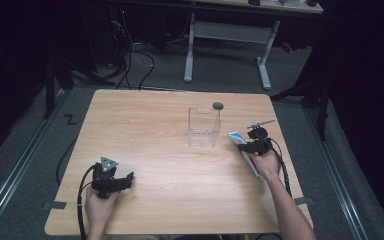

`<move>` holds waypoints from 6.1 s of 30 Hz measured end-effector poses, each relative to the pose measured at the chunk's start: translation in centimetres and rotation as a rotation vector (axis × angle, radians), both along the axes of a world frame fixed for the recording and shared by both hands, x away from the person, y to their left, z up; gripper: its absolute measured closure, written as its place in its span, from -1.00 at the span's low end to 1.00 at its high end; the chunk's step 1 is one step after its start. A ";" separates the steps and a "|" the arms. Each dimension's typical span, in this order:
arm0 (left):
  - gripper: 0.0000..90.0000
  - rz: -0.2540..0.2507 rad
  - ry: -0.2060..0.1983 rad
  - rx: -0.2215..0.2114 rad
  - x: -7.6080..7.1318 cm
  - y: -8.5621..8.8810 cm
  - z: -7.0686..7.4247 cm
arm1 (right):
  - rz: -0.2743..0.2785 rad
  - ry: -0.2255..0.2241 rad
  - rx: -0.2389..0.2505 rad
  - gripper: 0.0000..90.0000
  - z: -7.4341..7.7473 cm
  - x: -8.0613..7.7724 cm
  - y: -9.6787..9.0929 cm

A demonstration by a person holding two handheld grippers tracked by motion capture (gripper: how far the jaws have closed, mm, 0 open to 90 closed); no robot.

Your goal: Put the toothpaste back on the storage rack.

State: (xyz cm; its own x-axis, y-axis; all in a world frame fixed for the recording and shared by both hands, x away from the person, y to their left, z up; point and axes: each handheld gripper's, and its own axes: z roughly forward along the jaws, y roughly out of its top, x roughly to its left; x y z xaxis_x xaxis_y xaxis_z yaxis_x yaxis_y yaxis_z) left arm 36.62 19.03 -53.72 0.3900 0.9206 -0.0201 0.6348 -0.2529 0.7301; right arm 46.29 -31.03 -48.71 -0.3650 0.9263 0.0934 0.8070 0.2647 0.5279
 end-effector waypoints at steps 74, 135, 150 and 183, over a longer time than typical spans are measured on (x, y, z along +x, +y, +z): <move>-0.62 0.002 -0.001 0.004 0.0 -0.1 0.0 | 0.130 -0.190 0.130 0.58 4.6 -4.1 2.4; -0.62 0.002 -0.001 0.003 0.0 -0.1 0.0 | 0.211 -0.316 0.214 0.57 10.6 -2.2 5.8; -0.62 0.001 -0.001 0.003 0.0 -0.1 0.0 | 0.225 -0.351 0.213 0.57 12.0 -0.8 6.9; -0.62 0.001 -0.001 0.004 0.0 -0.1 0.0 | 0.216 -0.384 0.208 0.56 13.6 2.8 9.5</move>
